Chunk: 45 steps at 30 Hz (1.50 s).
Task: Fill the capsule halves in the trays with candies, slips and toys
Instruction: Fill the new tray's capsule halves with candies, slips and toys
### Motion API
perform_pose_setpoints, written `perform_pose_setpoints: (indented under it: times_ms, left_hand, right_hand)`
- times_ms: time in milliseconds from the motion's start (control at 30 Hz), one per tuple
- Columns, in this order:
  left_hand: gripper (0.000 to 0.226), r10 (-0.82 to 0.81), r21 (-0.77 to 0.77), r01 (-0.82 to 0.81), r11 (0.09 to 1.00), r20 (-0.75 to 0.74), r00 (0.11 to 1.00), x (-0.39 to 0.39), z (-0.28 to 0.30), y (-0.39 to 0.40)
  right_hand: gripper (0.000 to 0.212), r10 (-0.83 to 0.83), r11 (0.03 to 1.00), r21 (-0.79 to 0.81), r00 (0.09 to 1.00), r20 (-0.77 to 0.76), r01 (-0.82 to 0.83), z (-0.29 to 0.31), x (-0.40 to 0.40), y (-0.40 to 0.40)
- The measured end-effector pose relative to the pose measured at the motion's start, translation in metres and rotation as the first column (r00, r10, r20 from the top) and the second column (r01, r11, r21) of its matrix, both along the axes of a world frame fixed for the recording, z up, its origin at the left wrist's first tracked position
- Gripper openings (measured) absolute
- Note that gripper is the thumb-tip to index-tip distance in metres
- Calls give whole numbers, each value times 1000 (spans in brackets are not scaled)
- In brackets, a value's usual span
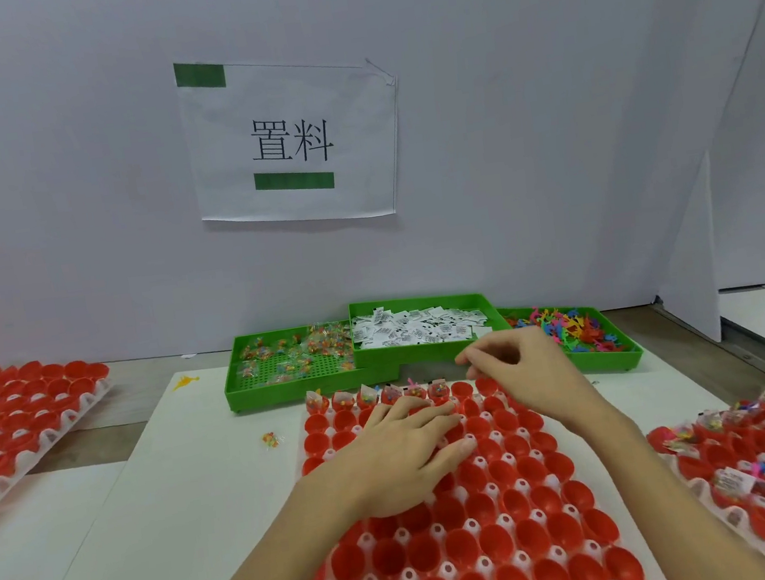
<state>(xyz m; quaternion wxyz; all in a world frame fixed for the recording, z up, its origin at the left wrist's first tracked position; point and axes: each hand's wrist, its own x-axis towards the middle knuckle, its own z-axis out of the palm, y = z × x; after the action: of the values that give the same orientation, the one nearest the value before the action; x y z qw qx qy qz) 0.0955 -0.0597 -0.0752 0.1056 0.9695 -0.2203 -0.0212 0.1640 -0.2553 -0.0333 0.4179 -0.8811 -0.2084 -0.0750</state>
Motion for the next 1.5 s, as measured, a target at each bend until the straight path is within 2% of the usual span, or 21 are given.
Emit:
perform_pose_setpoints:
  times_ms: [167,267,367,433,533,667,767,967,1133,1267,1333,1400,1500]
  left_hand:
    - [48,43,-186,-18,982,133,990,3,17,16]
    - [35,204,-391,-103,915,225,953,10,27,38]
    - [25,395,-542,-218,812,236,888,25,31,65]
    - [23,476,-504,-319,803,219,852,41,30,83]
    - [24,537,-328,-461,824,195,821,68,26,110]
    - [25,510,-57,-507,860,58,858,89,20,145]
    - [21,498,-75,-496,865,12,867,93,17,159]
    - [11,528,-175,-513,840,54,847,97,11,160]
    - [16,509,-144,-489,860,181,842,92,5,158]
    - [25,565,-296,-497,816,227,793,76,7,162]
    - [21,601,-396,-481,782,277,750,63,9,162]
    - [11,643,-529,-437,728,304,703,45,11,157]
    - [6,679,-714,-351,606,235,696,11,11,137]
  right_hand:
    - [17,53,977,209,997,-64,-39,-8,-18,-14]
    - [13,4,964,266,998,-59,12,-10,-18,-14]
    - [14,-16,955,296,999,-43,28,-9,-17,-12]
    - [13,-13,945,326,1000,-24,20,-8,-19,-11]
    - [11,-12,945,327,1000,9,8,-6,-21,-9]
    - [10,-16,952,306,1000,12,11,-7,-23,-7]
    - [11,-21,954,298,1000,10,17,-8,-23,-7]
    - [12,-28,956,291,1000,12,23,-9,-23,-7]
    - [13,-37,960,278,999,1,35,-9,-23,-7]
    - [14,-32,961,274,999,-1,32,-5,-26,-7]
    - [14,-29,962,272,1000,-4,29,-4,-27,-7]
    - [14,-29,962,270,1000,-4,29,-4,-27,-7]
    - [15,-42,965,259,999,1,41,-4,-27,-7]
